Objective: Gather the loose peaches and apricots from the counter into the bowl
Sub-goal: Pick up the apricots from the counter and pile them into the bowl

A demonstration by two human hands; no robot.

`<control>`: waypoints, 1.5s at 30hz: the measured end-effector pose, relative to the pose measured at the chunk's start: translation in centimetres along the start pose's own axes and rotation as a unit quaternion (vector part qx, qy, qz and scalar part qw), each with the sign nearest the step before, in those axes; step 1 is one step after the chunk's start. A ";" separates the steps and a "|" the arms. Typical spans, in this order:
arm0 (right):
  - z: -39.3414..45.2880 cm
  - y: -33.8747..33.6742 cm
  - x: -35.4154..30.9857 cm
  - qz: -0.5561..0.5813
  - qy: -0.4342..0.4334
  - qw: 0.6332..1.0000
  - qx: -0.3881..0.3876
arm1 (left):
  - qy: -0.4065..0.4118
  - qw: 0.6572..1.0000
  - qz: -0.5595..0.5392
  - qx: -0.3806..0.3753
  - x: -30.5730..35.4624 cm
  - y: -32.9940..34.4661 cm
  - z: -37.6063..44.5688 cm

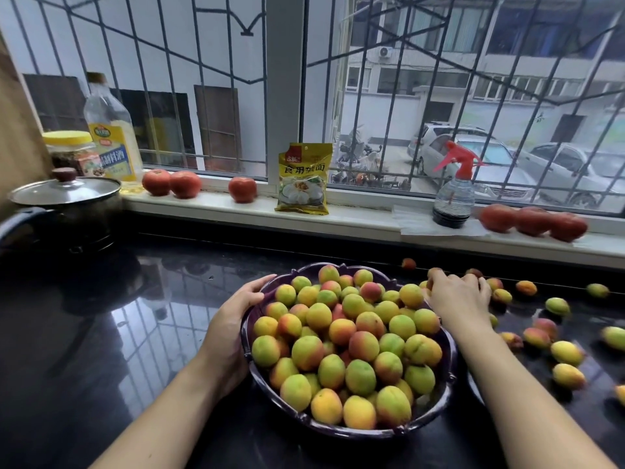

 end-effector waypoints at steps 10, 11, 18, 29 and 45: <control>-0.4 -5.8 -0.7 0.359 -0.033 0.930 0.068 | 0.002 1.000 -0.002 0.006 0.0 0.1 0.0; -0.8 -7.1 -1.1 0.433 -0.064 0.898 0.054 | 0.002 1.000 -0.001 0.006 0.0 0.2 -0.1; -7.8 -12.0 -7.4 0.405 -0.371 0.799 -0.246 | -0.001 1.000 -0.002 0.005 0.1 0.3 -0.3; -14.1 -12.3 -12.7 0.165 -0.490 0.840 -0.163 | -0.001 1.000 0.008 0.008 0.5 0.7 -0.8; -15.1 -11.2 -13.7 0.139 -0.509 0.834 -0.164 | -0.009 1.000 0.007 0.001 0.6 0.8 -1.1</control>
Point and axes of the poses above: each hand's wrist, its own z-axis towards the middle knuckle, its own y-axis out of the palm, x = y × z, the point moved 2 cm from there along z, towards the middle knuckle, and after that the axes turned 1 degree about z, right-handed, at the moved point
